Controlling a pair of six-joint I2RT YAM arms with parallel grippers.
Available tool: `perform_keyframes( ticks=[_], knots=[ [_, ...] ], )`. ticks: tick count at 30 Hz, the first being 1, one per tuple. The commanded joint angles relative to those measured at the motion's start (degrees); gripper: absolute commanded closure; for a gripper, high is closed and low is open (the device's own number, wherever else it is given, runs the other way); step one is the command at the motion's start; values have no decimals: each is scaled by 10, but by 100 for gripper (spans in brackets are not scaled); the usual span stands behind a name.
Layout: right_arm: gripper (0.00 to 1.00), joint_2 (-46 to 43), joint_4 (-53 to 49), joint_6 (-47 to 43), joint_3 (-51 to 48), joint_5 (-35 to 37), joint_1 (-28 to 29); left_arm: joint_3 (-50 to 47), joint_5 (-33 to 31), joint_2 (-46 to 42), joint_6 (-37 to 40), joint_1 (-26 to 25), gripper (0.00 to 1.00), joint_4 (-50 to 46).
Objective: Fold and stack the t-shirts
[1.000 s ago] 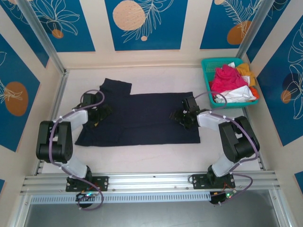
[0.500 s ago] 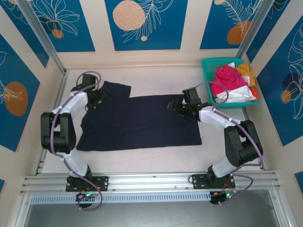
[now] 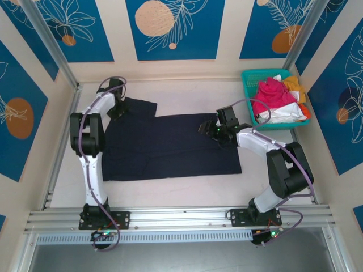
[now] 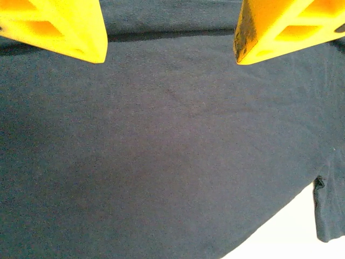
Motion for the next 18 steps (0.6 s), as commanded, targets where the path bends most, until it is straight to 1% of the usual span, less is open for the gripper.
perform_keyframes(
  ticks=[1, 9, 14, 18],
  knots=[
    [35, -1, 4, -1, -11, -10, 1, 59, -22, 24, 17, 8, 56, -47],
    [36, 4, 6, 6, -15, -7, 2, 159, -30, 95, 51, 10, 54, -103],
    [36, 7, 6, 9, -17, -6, 1, 198, -17, 136, 54, 15, 55, -125],
    [36, 6, 3, 10, -18, -1, -1, 205, 2, 155, 48, 18, 57, -132]
  ],
)
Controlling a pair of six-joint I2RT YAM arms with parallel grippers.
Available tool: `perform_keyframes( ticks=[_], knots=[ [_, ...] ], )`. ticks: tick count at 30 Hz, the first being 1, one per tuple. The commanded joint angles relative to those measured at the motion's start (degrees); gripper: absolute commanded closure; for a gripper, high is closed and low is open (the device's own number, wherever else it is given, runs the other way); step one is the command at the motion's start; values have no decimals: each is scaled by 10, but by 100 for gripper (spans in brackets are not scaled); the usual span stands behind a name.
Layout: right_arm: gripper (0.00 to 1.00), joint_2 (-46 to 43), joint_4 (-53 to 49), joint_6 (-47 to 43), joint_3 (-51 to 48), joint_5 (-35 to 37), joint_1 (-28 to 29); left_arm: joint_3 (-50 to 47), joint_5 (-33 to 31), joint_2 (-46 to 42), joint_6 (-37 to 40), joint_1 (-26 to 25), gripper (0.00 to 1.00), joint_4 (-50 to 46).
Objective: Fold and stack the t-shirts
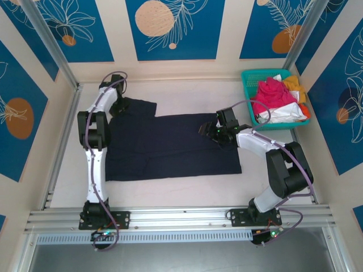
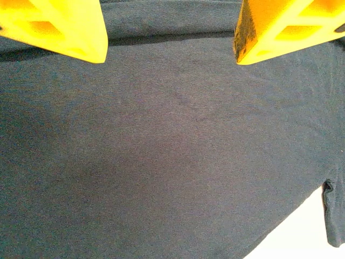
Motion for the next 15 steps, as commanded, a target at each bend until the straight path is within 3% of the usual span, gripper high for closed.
perform_keyframes(
  ticks=[1, 6, 13, 15],
  knots=[
    [36, 4, 0, 6, -10, -1, -1, 14, 22, 29, 6, 10, 57, -37],
    [36, 1, -3, 8, -9, 0, -3, 14, 45, 44, 3, 13, 65, -47],
    [36, 5, -3, 10, -5, 0, -3, 13, 59, 49, 10, 15, 97, -51],
    [36, 5, -3, 11, -5, -1, -4, 14, 61, 47, 11, 15, 100, -50]
  ],
)
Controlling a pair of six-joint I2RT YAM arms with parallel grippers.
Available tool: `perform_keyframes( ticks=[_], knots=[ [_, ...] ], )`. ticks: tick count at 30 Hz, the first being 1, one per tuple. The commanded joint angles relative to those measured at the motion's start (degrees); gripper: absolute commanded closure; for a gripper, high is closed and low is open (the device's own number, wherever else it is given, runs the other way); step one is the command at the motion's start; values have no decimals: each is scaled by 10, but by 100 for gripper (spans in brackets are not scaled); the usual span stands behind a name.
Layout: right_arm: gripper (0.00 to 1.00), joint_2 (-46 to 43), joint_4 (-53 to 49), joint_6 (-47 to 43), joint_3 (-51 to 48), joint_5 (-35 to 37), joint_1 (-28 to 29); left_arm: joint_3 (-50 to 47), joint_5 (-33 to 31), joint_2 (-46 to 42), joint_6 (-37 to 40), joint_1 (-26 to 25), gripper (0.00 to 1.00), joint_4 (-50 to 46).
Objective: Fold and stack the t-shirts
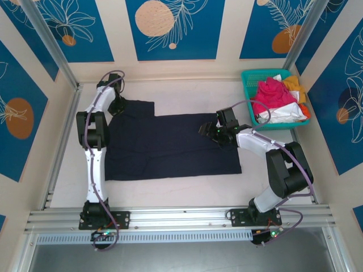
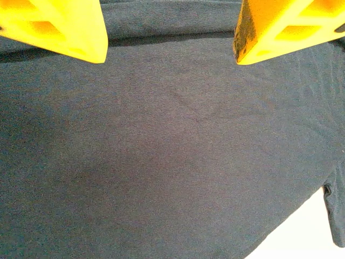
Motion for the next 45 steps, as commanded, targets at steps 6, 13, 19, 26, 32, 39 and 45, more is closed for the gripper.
perform_keyframes(
  ticks=[6, 13, 19, 26, 32, 39, 45],
  knots=[
    [36, 9, -6, 11, 8, 11, -12, -9, 40, 4, 5, 5, 100, -24],
    [42, 74, -80, 18, 110, 94, -69, -54, 54, -66, 8, 4, 100, 7],
    [46, 180, -146, -33, 256, 170, -99, -100, 60, -108, 10, 4, 100, 37],
    [55, 309, -222, -45, 418, 223, -121, -115, 67, -112, 12, 4, 100, 41],
    [61, 380, -274, -30, 501, 228, -125, -133, 72, -121, 13, 4, 100, 52],
    [64, 420, -298, -18, 536, 217, -123, -137, 77, -123, 14, 4, 100, 53],
    [82, 435, -305, -23, 545, 214, -122, -141, 81, -125, 13, 4, 100, 55]
  ],
)
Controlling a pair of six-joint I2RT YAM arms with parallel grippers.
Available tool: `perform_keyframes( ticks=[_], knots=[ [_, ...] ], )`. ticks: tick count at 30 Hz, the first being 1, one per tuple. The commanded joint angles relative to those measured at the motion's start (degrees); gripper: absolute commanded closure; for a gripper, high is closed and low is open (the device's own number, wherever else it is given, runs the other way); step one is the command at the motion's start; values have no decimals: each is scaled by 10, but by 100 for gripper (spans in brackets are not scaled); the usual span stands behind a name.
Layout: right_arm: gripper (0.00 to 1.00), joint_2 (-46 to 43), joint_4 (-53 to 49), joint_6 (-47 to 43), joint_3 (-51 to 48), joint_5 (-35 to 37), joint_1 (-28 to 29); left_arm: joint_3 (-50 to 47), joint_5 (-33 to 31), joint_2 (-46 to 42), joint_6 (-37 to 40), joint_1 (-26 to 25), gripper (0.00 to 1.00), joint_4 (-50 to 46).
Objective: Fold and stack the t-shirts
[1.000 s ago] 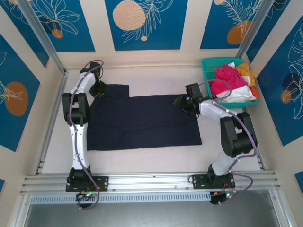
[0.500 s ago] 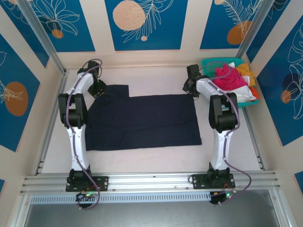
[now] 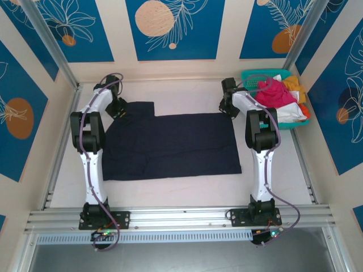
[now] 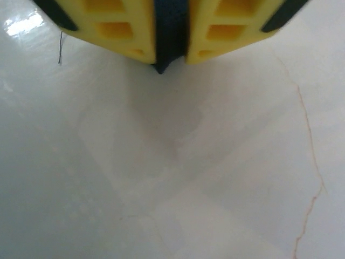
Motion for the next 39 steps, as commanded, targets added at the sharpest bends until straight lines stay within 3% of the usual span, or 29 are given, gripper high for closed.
perform_keyframes(
  ticks=[1, 3, 20, 39],
  knots=[
    [88, 15, -20, 3, 11, 0, 1, -8, 13, -31, 6, 2, 100, 0],
    [100, 11, -19, 0, 10, 1, 1, -11, 13, -32, 6, 2, 100, 1],
    [100, -184, 117, -40, -165, -9, 18, -60, 27, -129, 10, 2, 100, 26],
    [100, -461, 149, -46, -423, -26, 43, -270, 40, -313, 35, 2, 100, 59]
  ],
)
